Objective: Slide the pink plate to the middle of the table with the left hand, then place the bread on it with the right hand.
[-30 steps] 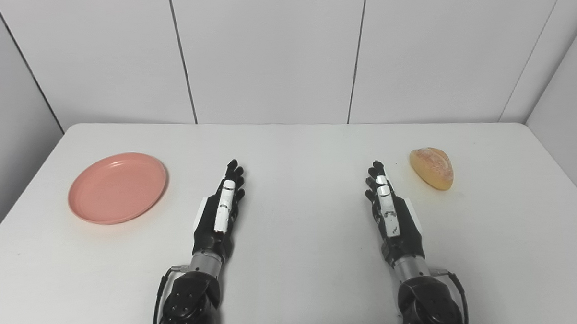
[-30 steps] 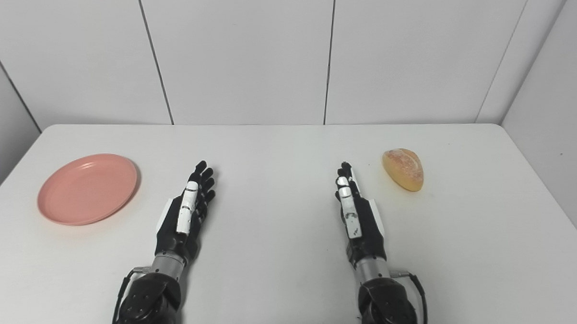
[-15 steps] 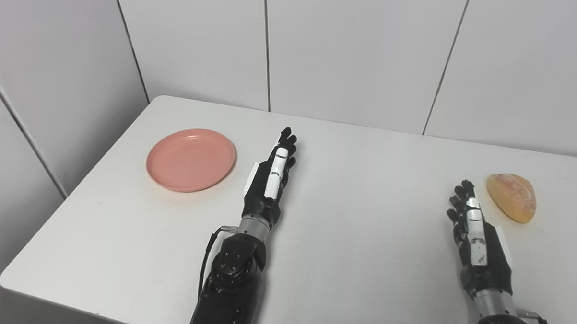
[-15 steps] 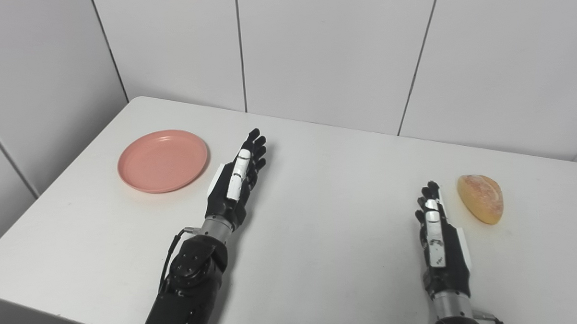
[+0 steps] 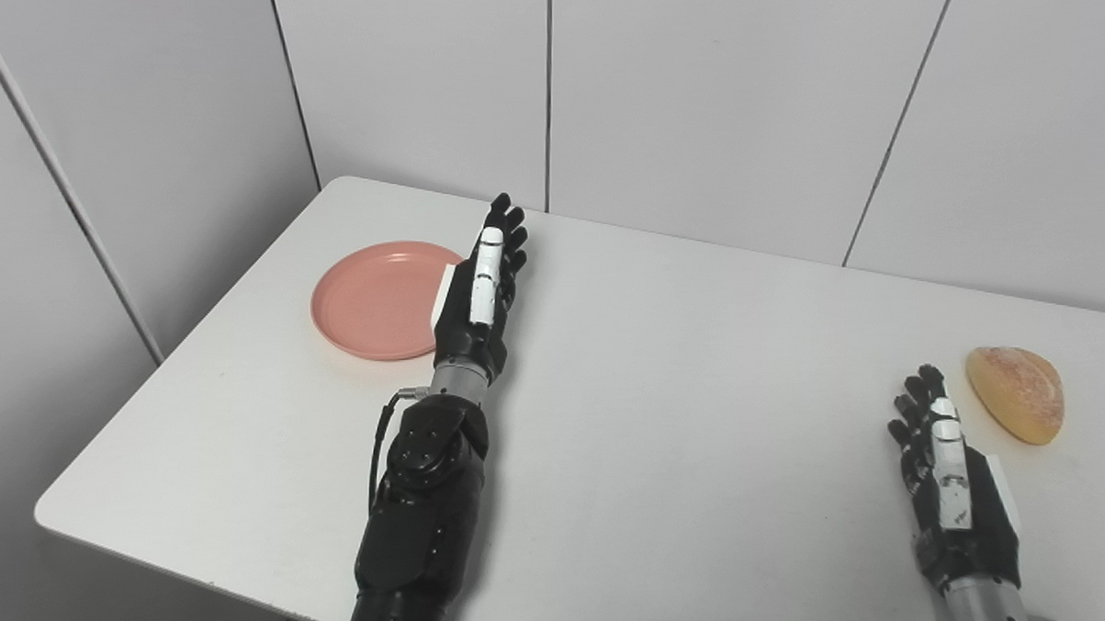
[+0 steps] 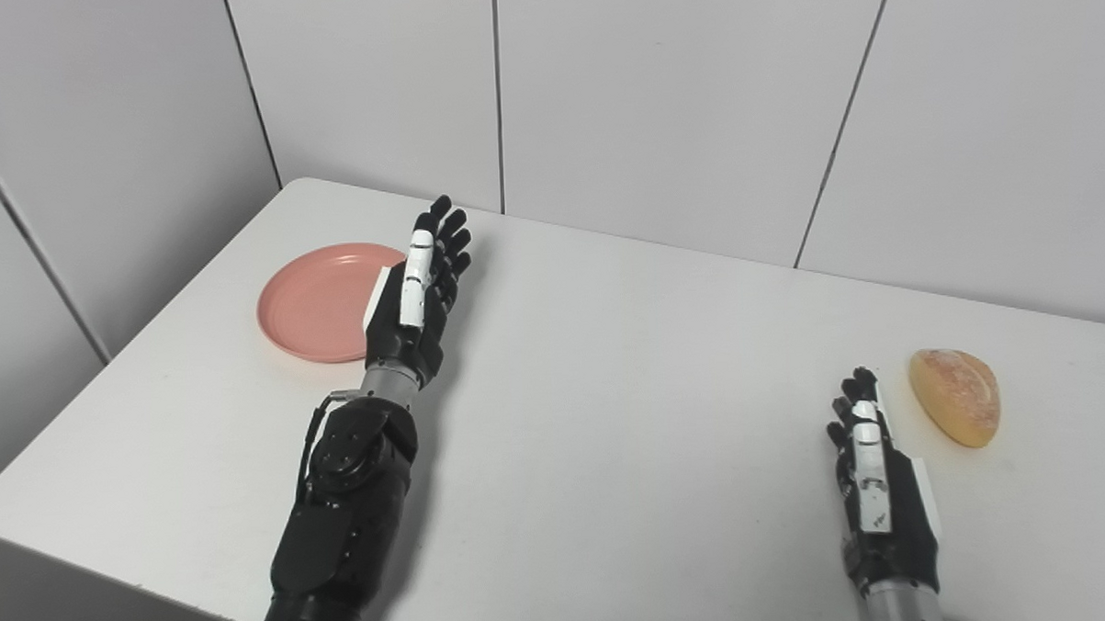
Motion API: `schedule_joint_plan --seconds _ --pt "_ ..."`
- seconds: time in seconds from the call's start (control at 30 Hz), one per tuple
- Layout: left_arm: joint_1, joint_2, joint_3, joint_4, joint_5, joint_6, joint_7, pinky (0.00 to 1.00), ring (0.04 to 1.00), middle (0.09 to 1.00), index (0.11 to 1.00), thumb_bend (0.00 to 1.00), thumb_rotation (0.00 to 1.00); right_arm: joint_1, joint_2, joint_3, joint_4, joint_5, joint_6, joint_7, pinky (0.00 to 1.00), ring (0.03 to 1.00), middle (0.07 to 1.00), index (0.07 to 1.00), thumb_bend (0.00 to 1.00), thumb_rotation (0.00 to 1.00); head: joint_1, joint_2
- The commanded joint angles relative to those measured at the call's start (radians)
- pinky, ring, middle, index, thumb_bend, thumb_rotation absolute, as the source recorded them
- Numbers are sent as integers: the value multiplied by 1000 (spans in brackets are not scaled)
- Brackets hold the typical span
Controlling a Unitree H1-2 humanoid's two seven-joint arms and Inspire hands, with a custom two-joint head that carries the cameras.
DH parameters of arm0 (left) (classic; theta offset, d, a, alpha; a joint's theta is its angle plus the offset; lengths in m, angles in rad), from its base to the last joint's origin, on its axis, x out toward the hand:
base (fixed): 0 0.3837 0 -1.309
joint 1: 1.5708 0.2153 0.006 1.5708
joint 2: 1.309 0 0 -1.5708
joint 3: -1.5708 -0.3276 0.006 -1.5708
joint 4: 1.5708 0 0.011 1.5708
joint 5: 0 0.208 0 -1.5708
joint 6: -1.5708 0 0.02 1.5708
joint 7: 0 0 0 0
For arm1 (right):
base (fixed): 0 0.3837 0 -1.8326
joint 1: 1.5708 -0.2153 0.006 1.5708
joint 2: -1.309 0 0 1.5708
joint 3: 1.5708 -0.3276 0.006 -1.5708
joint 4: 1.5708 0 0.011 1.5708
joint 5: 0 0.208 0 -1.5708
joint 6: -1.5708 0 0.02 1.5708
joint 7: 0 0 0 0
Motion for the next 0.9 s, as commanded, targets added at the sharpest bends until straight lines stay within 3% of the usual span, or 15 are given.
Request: schedule_joint_plan --seconds 0.0,0.3,0.63,0.87 --pt "-61 25 11 -12 0 -27 18 996 976 958 944 607 1000 -19 -8 -7 -17 7 -21 9 1000 1000 1000 1000 596 996 1 -1" --pt "-72 70 69 2 -9 -54 48 1000 975 961 949 582 1000 -16 -12 -2 -26 -4 -17 8 1000 1000 1000 1000 583 994 4 -4" --pt "-75 140 112 -15 -19 -4 83 1000 992 986 971 514 1000 -13 -12 -4 -27 -13 -26 14 1000 1000 1000 1000 536 994 5 -7" --pt "-76 178 168 4 -14 -20 130 994 978 971 957 478 1000 -14 -16 -1 -29 -12 -11 23 1000 1000 1000 1000 540 997 7 -15"
